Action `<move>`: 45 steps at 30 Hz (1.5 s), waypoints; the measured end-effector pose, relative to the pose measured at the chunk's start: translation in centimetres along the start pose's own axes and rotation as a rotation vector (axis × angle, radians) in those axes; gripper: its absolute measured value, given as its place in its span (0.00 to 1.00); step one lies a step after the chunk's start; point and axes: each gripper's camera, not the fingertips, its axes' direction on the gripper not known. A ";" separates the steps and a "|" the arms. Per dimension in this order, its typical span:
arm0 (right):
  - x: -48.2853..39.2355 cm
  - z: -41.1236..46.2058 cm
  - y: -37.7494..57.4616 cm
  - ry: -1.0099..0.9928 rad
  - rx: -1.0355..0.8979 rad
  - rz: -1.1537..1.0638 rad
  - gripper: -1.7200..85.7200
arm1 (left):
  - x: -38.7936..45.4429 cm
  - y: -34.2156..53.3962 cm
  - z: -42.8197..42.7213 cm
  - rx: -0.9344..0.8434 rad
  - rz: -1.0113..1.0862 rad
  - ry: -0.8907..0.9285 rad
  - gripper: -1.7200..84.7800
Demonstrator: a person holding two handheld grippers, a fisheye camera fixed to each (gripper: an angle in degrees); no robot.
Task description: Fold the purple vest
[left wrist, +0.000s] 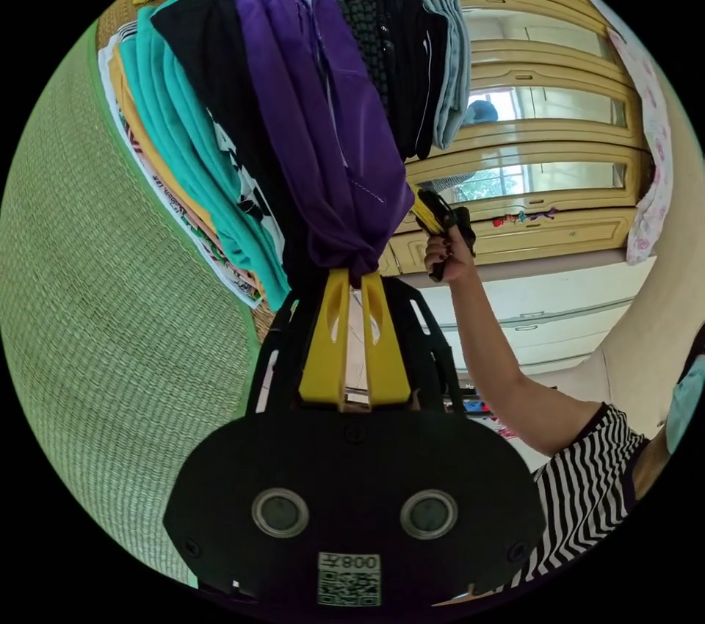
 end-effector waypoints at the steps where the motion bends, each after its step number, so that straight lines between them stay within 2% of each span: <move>1: -1.1 -1.0 1.2 0.055 0.065 -0.008 0.03 | -0.7 0.2 -0.2 0.008 -0.003 0.011 0.05; 5: -7.2 0.0 5.0 0.083 0.095 -0.176 0.02 | -2.6 1.0 -1.3 0.039 -0.009 0.053 0.05; 7: -11.4 4.7 7.2 0.106 -0.010 -0.284 0.02 | -4.0 2.0 -2.2 0.059 -0.024 0.087 0.05; 13: -17.6 16.2 11.5 0.142 -0.237 -0.429 0.02 | -6.6 4.9 -4.8 0.080 -0.049 0.118 0.03; 16: -19.6 18.5 13.9 0.263 -0.231 -0.489 0.02 | -6.9 5.7 -7.1 0.118 -0.020 0.098 0.02; 20: -21.1 18.3 15.5 0.288 -0.200 -0.516 0.02 | -6.9 3.8 -9.9 0.187 0.025 0.041 0.02; 23: -23.4 18.6 17.6 0.402 -0.181 -0.599 0.02 | -6.6 1.4 -11.1 0.198 0.068 -0.064 0.02; 28: -27.1 20.1 21.9 0.666 -0.183 -0.775 0.02 | -8.0 0.1 -9.6 0.061 0.053 -0.284 0.02; 30: -27.5 20.4 22.7 0.698 -0.197 -0.790 0.02 | -8.1 0.8 -9.8 0.062 0.054 -0.279 0.02; 35: -28.2 18.7 23.9 0.681 -0.155 -0.786 0.02 | -8.0 4.3 -13.0 0.132 0.073 -0.203 0.02; 38: -28.9 16.3 23.6 0.640 -0.123 -0.745 0.02 | -8.0 7.7 -16.0 0.130 0.139 -0.294 0.02; 40: -30.0 13.7 23.7 0.612 -0.035 -0.749 0.02 | -9.0 10.5 -17.9 0.087 0.154 -0.415 0.02; 42: -31.3 12.1 23.4 0.583 0.025 -0.769 0.03 | -10.4 12.4 -18.8 0.045 0.132 -0.457 0.02; 45: -34.5 10.6 22.1 0.498 0.110 -0.843 0.04 | -12.9 15.4 -19.6 -0.001 0.059 -0.429 0.02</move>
